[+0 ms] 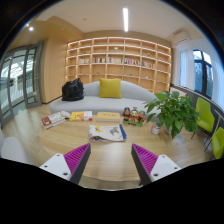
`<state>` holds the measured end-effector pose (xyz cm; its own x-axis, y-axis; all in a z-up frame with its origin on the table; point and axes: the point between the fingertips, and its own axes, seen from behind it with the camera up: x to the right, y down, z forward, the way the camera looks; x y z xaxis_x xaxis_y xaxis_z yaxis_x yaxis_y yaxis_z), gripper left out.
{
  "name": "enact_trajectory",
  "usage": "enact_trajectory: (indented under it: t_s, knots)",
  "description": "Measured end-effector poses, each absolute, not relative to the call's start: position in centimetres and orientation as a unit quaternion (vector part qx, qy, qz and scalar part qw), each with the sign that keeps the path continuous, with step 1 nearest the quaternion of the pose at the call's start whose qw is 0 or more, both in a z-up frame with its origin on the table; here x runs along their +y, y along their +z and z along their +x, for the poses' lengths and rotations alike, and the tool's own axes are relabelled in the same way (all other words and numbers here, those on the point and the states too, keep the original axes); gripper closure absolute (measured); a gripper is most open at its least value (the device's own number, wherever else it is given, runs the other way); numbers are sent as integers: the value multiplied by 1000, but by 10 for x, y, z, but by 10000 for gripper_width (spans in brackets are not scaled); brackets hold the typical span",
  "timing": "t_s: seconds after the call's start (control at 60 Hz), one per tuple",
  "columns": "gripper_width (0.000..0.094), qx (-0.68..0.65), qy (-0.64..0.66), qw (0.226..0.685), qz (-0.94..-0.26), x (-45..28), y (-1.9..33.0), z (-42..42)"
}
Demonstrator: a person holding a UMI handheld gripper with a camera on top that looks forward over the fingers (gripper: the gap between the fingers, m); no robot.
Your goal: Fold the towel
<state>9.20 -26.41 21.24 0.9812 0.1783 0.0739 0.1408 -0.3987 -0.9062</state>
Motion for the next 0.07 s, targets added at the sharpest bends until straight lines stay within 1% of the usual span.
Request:
enact_trajectory:
  t_s: [0.067]
  knots:
    - [85,-92,19,542,-835,-264,214,93]
